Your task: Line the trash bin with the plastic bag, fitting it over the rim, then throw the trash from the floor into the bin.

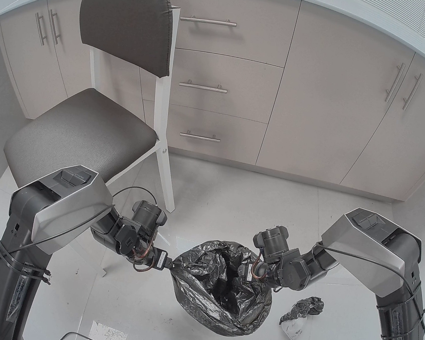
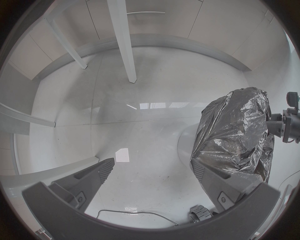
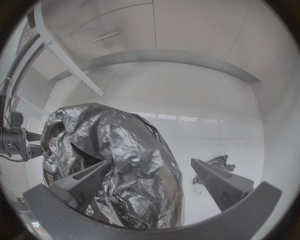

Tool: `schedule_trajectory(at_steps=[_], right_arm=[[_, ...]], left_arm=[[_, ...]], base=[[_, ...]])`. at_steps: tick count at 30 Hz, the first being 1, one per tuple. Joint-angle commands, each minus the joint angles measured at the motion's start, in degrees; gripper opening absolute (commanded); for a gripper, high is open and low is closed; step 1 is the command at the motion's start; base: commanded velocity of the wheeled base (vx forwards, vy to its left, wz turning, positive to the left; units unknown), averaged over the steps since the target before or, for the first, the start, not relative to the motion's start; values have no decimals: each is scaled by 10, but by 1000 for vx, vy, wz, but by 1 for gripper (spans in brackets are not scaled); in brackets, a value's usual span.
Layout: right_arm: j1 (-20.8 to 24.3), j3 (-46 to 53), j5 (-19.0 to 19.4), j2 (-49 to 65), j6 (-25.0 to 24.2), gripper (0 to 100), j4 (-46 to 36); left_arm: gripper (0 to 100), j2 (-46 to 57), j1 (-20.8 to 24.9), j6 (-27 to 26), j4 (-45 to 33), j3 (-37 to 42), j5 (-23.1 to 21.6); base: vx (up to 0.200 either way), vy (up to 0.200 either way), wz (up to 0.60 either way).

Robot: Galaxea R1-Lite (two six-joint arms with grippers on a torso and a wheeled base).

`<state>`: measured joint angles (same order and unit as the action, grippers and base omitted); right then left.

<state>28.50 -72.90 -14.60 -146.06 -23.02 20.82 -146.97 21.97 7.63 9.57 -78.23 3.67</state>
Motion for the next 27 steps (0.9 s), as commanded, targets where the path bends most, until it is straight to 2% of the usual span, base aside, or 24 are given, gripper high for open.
schedule_trajectory(at_steps=[1, 9, 22, 25, 27], right_arm=[[-6, 16, -2, 2, -17, 100, -11], [-19, 74, -8, 28, -33, 100, -9], [6, 136, -5, 156, -34, 100, -8], [9, 186, 3, 216, -38, 100, -2], [2, 200, 12, 246, -49, 100, 18]], left_arm=[[100, 0, 0, 0, 0, 1, 0], [100, 1, 0, 0, 0, 4, 0], [100, 1, 0, 1, 9, 4, 0], [100, 14, 0, 47, 62, 23, -6], [100, 27, -1, 77, 90, 35, -43]], base=[[0, 0, 0], [0, 0, 0], [0, 0, 0], [0, 0, 0], [0, 0, 0]])
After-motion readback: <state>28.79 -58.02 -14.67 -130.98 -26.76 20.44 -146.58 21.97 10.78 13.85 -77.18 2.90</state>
